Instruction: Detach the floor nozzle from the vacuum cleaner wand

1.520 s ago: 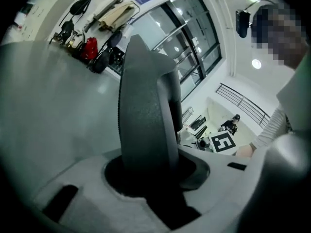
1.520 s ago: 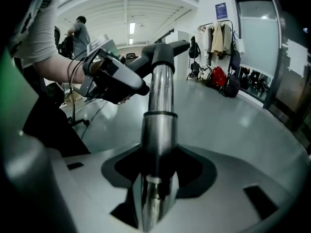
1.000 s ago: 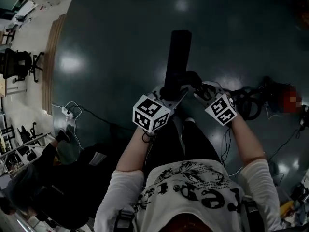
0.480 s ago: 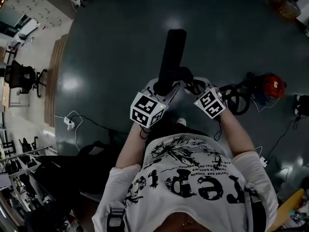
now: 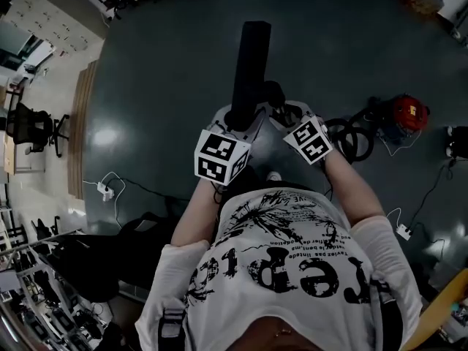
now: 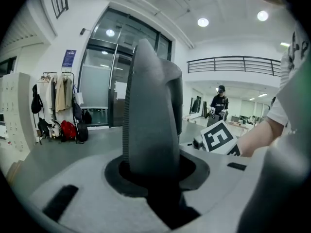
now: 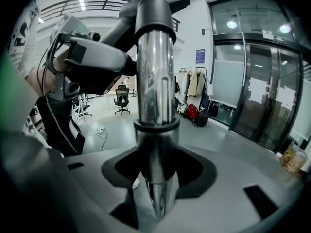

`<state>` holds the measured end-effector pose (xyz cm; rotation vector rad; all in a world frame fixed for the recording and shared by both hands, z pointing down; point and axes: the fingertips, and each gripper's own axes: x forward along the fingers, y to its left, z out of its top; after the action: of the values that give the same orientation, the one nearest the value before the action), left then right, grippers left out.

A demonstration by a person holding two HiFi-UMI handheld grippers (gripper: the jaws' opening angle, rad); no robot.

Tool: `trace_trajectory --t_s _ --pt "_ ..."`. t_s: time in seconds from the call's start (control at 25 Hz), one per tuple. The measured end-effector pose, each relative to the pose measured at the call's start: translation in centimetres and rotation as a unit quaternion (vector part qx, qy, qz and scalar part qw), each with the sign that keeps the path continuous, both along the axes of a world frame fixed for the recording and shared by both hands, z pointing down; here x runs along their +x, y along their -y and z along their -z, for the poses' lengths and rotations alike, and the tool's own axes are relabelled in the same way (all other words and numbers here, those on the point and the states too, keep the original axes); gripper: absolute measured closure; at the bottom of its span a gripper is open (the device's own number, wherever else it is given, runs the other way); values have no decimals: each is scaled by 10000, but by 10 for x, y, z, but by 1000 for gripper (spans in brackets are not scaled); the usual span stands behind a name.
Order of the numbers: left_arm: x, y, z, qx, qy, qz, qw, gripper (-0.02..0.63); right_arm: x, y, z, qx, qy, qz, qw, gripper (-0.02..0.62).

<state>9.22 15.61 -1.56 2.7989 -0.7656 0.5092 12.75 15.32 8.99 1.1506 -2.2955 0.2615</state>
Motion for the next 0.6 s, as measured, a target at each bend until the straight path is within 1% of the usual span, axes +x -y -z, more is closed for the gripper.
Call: trace_trajectory --t_s 0.04,0.08,0.12,0.2,0.24,0.28,0.36,0.4,0.48,0.6 --pt "1 0 1 15 13 81 10000 491 1 2 0 1 19 -31 10000 410" --pt "2 1 3 7 -62 163 9998 491 3 3 -2 -31 10 -65 10000 410" --pt "3 2 8 -31 -267 251 9993 491 6 4 -7 -105 -31 -101 9999 410" --pt "0 7 25 -151 -834 442 9954 491 12 1 -25 -312 -182 -143 9992 410" --pt "-3 13 32 -166 -939 498 9942 491 15 -2 -35 -390 -280 -135 9988 410" --pt "-7 19 35 -134 -874 505 9948 491 17 -3 -43 -445 -376 -120 9982 410" --pt "-13 30 30 -59 -622 471 9969 491 20 -1 -55 -521 -487 -80 9974 410" --pt "-15 33 25 -81 -575 471 9972 491 21 1 -60 -554 -512 -44 9971 410" --pt "-18 40 12 -223 -607 510 9966 491 23 7 -71 -635 -508 10 9967 410" --pt "-23 54 -17 -472 -642 558 9953 491 23 27 -87 -773 -325 -16 9965 410"
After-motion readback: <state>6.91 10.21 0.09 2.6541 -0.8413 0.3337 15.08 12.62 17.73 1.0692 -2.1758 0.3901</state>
